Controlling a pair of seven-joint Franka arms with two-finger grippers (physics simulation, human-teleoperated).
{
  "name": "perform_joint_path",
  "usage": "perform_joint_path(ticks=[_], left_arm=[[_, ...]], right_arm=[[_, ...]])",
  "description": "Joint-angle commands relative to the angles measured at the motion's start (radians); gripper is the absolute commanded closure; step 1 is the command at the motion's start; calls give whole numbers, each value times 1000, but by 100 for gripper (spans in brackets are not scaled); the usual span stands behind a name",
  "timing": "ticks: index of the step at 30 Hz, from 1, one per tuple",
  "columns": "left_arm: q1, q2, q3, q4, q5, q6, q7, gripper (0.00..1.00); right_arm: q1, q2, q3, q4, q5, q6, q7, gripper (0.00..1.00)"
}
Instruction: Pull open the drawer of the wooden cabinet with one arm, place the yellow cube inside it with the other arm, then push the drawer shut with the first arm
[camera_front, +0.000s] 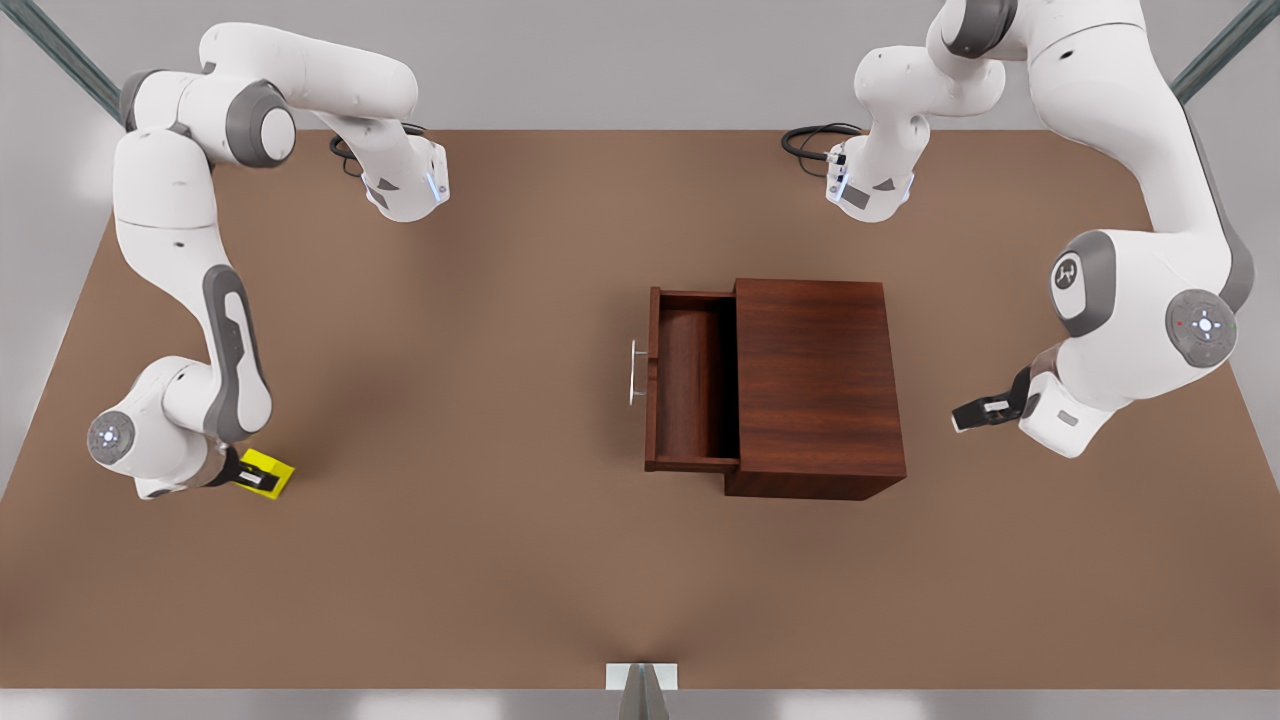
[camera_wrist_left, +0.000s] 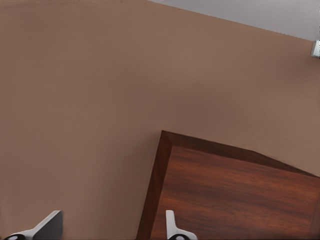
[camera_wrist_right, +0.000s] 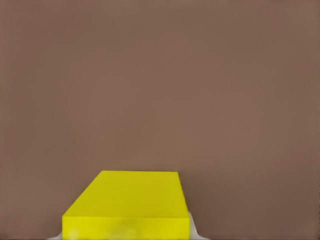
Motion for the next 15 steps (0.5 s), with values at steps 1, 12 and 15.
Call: perform_joint_path(ticks=[1,12,15], left_arm=[[-1,1,0,0,16,18,344,0],[-3,0,-2,-5,33,12,344,0],[-3,1,-2,-5,33,12,344,0]], right_arm=[[1,-25,2,12,-7,-59,31,42],[147,-171,74,266,-10,-610,503,40],[196,-171,143,339,-8,-682,714,40]])
